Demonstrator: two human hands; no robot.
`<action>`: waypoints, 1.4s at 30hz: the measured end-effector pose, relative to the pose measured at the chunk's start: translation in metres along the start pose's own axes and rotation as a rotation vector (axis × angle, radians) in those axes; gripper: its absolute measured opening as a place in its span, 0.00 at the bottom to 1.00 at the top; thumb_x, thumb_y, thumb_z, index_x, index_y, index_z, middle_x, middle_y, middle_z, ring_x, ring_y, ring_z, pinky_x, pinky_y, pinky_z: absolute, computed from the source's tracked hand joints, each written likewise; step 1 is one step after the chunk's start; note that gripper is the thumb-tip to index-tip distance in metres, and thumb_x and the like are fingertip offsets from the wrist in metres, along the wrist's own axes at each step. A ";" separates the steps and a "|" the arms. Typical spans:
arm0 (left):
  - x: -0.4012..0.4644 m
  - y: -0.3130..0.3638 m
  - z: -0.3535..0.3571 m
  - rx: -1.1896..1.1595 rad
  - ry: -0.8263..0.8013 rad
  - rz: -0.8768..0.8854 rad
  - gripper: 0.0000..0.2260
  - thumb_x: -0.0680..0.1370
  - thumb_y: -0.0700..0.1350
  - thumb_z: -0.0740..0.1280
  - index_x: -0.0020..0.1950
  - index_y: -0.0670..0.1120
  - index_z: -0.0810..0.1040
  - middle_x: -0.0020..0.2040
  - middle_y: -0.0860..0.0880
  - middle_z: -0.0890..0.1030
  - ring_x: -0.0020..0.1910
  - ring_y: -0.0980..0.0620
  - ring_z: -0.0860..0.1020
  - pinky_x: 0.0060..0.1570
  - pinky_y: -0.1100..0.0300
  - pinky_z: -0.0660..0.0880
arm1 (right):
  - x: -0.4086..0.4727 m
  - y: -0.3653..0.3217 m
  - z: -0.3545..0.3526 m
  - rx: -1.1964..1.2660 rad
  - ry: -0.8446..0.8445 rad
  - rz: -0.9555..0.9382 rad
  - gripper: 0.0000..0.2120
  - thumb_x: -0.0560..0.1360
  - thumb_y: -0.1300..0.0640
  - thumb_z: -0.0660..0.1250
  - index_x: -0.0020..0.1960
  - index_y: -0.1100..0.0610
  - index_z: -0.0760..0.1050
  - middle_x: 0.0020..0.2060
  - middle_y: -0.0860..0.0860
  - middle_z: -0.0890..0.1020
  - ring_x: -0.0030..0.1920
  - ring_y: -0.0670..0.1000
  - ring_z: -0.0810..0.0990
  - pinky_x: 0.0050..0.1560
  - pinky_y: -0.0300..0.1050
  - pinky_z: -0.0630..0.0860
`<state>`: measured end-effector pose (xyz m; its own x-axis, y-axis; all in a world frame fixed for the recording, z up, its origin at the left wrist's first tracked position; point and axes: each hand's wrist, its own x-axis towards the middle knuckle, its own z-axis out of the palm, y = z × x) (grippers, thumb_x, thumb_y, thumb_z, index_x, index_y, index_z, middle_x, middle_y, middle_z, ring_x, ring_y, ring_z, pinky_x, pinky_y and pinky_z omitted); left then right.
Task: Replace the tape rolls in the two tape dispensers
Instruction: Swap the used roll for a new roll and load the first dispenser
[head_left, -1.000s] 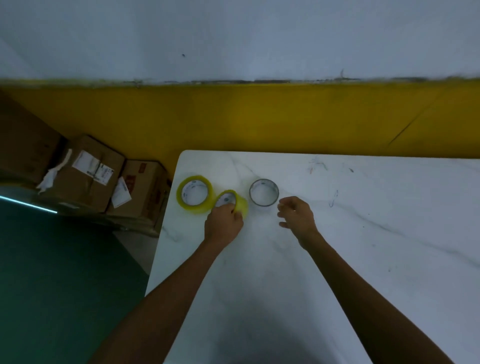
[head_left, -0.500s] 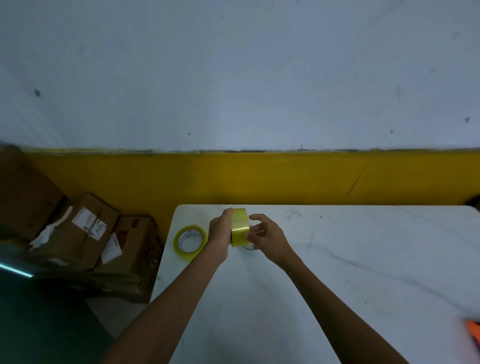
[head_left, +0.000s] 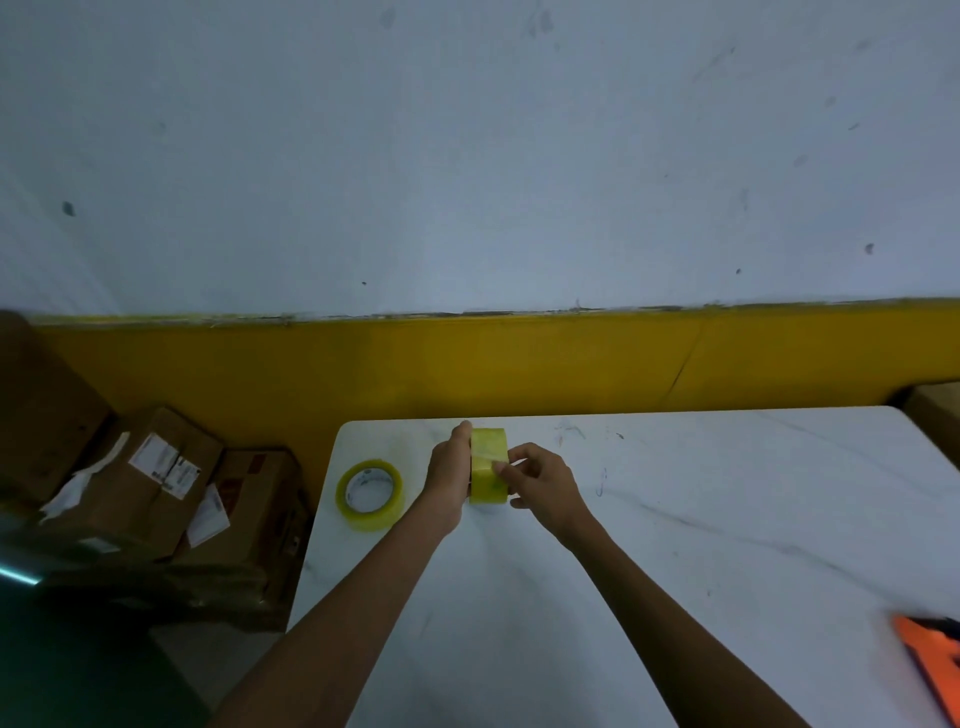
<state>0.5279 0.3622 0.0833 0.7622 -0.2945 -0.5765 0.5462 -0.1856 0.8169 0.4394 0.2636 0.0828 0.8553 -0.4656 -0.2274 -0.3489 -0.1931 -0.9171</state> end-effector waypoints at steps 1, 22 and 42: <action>-0.004 -0.001 0.004 0.005 0.000 0.003 0.30 0.73 0.64 0.56 0.65 0.46 0.74 0.58 0.40 0.80 0.55 0.41 0.79 0.61 0.42 0.76 | -0.003 0.002 -0.004 0.001 0.004 0.002 0.12 0.77 0.50 0.66 0.53 0.59 0.76 0.48 0.58 0.82 0.47 0.57 0.83 0.44 0.44 0.82; -0.187 -0.125 0.158 0.042 0.015 0.000 0.25 0.81 0.61 0.53 0.60 0.44 0.78 0.54 0.40 0.83 0.53 0.42 0.82 0.59 0.46 0.77 | -0.170 0.100 -0.172 0.168 -0.050 -0.093 0.06 0.75 0.61 0.68 0.48 0.50 0.80 0.37 0.54 0.79 0.43 0.61 0.83 0.43 0.58 0.83; -0.292 -0.180 0.203 0.069 -0.110 0.022 0.21 0.80 0.58 0.56 0.61 0.44 0.76 0.54 0.40 0.83 0.54 0.41 0.82 0.60 0.45 0.77 | -0.298 0.122 -0.230 0.235 0.013 -0.042 0.00 0.73 0.60 0.68 0.44 0.56 0.77 0.41 0.57 0.78 0.44 0.55 0.81 0.51 0.60 0.82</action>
<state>0.1363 0.2912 0.1080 0.7289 -0.3995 -0.5560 0.5015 -0.2413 0.8309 0.0542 0.1802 0.1142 0.8618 -0.4725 -0.1846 -0.2129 -0.0067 -0.9771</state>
